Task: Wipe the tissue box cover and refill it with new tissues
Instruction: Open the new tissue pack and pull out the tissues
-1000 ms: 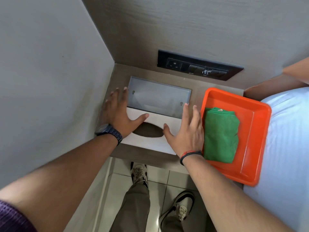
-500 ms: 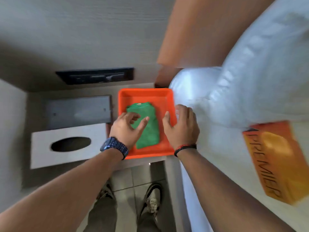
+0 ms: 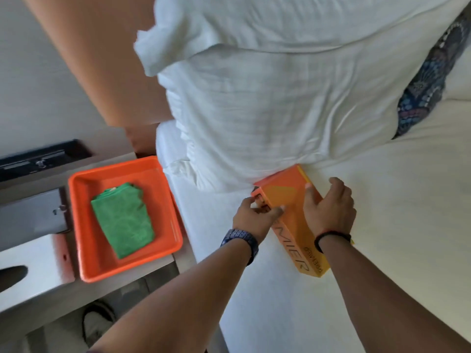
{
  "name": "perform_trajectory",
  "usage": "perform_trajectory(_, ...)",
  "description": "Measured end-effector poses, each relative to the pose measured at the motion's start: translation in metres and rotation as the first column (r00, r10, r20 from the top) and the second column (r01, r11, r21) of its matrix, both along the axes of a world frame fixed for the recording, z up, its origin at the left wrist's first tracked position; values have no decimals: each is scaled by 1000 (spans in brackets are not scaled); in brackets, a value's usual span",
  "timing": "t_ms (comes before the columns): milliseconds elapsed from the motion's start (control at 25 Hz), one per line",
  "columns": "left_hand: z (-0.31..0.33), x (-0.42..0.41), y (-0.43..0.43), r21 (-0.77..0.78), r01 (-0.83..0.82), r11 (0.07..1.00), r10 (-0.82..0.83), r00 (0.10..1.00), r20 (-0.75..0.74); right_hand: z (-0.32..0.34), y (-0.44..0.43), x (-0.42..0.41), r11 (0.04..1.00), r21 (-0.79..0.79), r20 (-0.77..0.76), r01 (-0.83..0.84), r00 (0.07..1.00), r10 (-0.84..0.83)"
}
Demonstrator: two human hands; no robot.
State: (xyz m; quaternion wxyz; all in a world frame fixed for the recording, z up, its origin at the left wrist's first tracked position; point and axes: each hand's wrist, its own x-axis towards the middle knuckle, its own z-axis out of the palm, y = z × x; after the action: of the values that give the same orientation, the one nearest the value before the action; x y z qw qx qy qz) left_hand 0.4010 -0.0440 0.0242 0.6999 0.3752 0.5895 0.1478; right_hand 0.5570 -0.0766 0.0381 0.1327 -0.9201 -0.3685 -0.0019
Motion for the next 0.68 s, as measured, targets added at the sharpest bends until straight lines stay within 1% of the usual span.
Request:
perform_trajectory(80, -1, 22, 0, -39, -117, 992, 118, 993, 30, -7, 5, 18, 991, -134, -136, -16, 991, -2)
perform_trajectory(120, -2, 27, 0, -51, -167, 985, 169, 985, 29, -9, 7, 21, 984, -176, -204, -36, 979, 0)
perform_trajectory(160, -2, 31, 1, -56, -199, 978, 201, 979, 27, -11, 7, 22, 981, -185, -250, -55, 968, 7)
perform_trajectory(200, -2, 33, 3, -63, -221, 973, 224, 974, 32, -12, 7, 21, 983, -170, -266, -66, 964, 19)
perform_trajectory(280, 2, 30, 7, -63, -238, 969, 242, 969, 59, -7, 4, 15, 991, -114, -227, -63, 973, 36)
perform_trajectory(360, 17, 20, 12, 34, -194, 980, 191, 979, 69, 8, 2, 7, 997, -7, -176, -72, 982, 70)
perform_trajectory(400, 29, 13, 15, 114, -159, 981, 153, 986, 61, 19, 3, 2, 994, 64, -155, -91, 983, 100)
perform_trajectory(480, 62, -5, 24, 282, -122, 952, 109, 992, 62, 49, 11, -12, 963, 220, -102, -152, 979, 178)
perform_trajectory(600, 134, -45, 44, 506, -174, 845, 106, 981, 161, 120, 34, -46, 854, 450, 0, -262, 956, 293)
perform_trajectory(680, 195, -78, 61, 661, -187, 727, 70, 977, 199, 180, 49, -73, 745, 572, 83, -342, 928, 362)
